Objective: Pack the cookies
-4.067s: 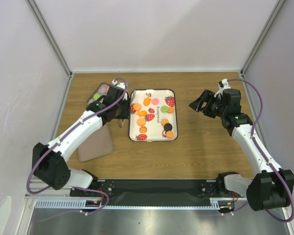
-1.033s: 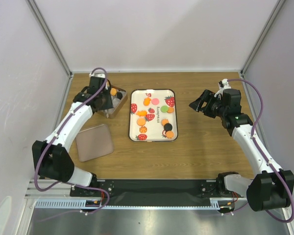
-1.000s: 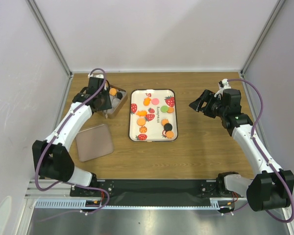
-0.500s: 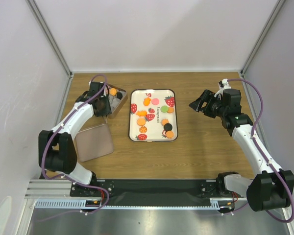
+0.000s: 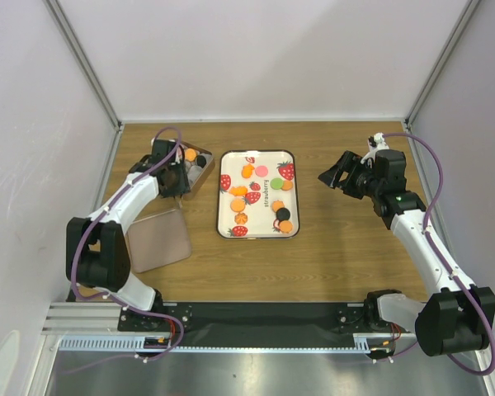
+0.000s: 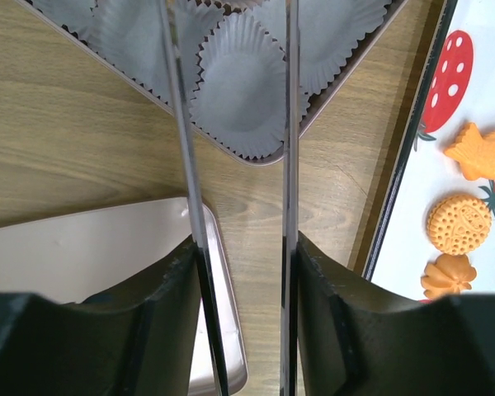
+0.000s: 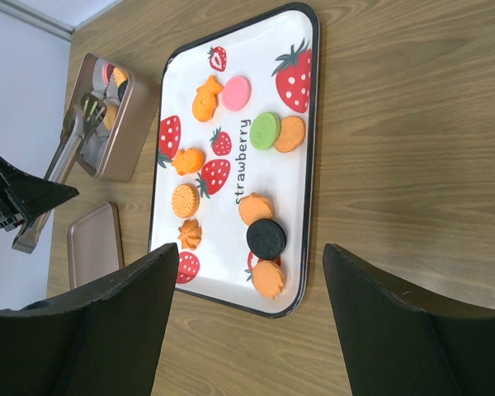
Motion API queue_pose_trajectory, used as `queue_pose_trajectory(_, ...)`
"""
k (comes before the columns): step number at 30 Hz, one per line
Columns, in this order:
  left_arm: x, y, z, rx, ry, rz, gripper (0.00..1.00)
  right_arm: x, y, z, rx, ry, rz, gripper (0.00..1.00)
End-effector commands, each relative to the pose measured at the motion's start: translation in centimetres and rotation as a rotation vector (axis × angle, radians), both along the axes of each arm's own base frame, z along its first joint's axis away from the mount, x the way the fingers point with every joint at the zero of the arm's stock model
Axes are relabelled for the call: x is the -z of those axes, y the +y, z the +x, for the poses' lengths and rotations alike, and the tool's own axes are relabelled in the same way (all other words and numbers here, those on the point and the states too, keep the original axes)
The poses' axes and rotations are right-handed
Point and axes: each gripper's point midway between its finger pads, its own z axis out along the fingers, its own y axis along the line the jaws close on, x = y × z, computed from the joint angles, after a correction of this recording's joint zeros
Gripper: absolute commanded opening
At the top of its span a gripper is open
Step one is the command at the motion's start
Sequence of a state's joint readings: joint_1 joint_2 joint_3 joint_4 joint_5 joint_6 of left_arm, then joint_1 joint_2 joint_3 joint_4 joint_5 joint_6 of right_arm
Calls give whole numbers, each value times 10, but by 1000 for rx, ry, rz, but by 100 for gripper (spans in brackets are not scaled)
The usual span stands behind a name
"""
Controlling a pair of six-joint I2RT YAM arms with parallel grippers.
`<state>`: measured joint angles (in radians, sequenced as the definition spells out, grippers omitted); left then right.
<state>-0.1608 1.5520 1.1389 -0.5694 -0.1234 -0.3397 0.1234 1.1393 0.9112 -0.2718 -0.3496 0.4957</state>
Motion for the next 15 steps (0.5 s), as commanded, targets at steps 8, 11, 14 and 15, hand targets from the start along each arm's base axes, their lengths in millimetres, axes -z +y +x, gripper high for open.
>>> queue_pose_trajectory(8,-21,-4,8,16,-68,-19,53,-19,3,3,-17,-65,4,77)
queue_pose_trajectory(11,-47,-19,12,55,-116,-18,51,-19,3,4,-16,-64,2,77)
queue_pose_trajectory(14,-75,-51,14,125,-162,-3,52,-18,2,4,-15,-63,0,77)
queue_pose_trajectory(15,-80,-60,15,141,-174,3,52,-19,2,4,-13,-66,0,77)
